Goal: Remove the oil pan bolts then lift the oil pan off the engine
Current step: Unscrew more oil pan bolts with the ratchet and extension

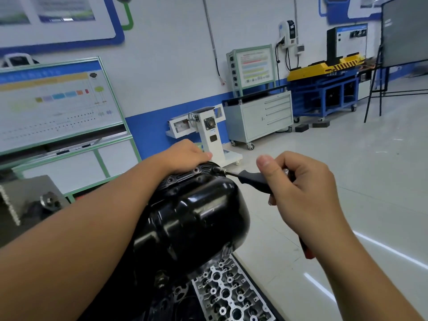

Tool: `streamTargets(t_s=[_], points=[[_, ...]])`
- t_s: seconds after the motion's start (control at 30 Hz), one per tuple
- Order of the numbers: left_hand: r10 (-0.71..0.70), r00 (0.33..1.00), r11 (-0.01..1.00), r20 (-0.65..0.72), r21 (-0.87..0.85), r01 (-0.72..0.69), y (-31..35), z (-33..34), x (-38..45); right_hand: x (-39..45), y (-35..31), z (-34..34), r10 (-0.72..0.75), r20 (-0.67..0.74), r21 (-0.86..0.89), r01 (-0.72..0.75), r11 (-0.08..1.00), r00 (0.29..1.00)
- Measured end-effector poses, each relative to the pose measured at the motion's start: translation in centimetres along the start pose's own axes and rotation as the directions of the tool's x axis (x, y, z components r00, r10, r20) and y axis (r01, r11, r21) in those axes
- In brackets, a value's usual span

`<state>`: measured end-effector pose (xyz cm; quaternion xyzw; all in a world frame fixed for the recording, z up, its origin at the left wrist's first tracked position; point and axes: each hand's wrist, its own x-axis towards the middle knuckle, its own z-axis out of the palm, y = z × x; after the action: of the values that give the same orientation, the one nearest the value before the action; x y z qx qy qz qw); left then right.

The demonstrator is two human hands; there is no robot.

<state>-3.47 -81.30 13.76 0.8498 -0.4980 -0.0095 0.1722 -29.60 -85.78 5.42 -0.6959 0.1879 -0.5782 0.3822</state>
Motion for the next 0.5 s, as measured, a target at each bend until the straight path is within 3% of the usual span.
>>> streamTargets(t_s=[0.13, 0.23, 0.33, 0.4, 0.5], points=[[0.019, 0.998, 1.000, 0.063, -0.021, -0.017, 0.4, -0.1, -0.4, -0.3, -0.2, 0.1, -0.057, -0.099, -0.100, 0.047, 0.994, 0.994], [0.042, 0.996, 0.998, 0.075, -0.043, -0.039, 0.1, -0.2, -0.4, 0.0, -0.2, -0.6, -0.205, -0.044, -0.244, 0.189, 0.951, 0.978], [0.105, 0.991, 0.994, 0.080, -0.043, -0.102, -0.2, 0.1, -0.3, 0.2, 0.2, -1.0, -0.288, -0.036, -0.274, 0.268, 0.924, 0.957], [0.119, 0.991, 0.992, 0.054, -0.038, -0.117, -0.3, 0.4, 0.1, 0.1, 0.3, -0.8, -0.282, -0.068, -0.222, 0.261, 0.939, 0.957], [0.083, 0.996, 0.991, 0.046, 0.100, -0.087, -0.2, 0.8, 0.7, -0.4, 0.3, 0.3, -0.098, -0.156, -0.067, 0.088, 0.994, 0.983]])
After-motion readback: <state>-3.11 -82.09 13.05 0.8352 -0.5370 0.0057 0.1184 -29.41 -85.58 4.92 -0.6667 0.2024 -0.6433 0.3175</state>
